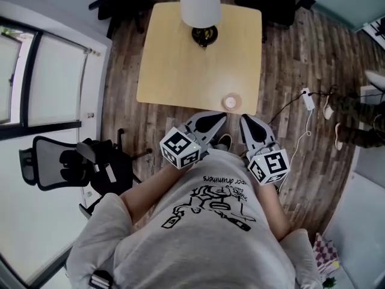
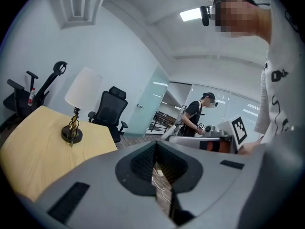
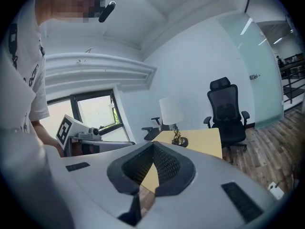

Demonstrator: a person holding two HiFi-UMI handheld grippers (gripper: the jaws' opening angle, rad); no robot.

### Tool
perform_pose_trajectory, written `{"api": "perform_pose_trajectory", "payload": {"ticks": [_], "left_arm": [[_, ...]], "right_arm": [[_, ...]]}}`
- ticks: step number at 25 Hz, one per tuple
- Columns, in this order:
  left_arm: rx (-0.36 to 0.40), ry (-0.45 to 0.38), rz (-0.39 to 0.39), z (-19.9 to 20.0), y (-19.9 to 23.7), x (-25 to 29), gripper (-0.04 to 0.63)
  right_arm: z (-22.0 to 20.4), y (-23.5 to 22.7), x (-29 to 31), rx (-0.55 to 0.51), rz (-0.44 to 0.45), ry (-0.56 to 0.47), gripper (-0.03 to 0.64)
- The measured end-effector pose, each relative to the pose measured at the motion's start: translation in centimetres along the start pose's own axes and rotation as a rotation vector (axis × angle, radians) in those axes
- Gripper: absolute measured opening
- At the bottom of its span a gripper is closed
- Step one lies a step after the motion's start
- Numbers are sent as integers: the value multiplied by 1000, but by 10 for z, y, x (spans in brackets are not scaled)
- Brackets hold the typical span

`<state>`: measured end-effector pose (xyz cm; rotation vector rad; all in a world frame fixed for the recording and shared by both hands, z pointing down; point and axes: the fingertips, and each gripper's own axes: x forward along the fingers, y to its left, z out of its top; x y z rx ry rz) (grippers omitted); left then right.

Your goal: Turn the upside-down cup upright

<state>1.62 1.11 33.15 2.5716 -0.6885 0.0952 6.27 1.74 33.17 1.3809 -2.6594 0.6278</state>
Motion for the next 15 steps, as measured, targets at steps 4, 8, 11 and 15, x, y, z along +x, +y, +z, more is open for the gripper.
{"api": "perform_pose_trajectory", "payload": {"ticks": [4,8,11,15], "left_arm": [[15,-13,12,6,-5,0,8],[54,-20,26,10,-5,4,8],[64,-22,40,14,-2,2,8],[72,-20,53,17,2,1,8]], "right_arm": [[7,4,0,-32,-7,-11,23],[11,5,1,-70,-12,-23,23],[13,9,2,-78,-13,-29,23],[15,12,4,-85,-13,-35,23]]}}
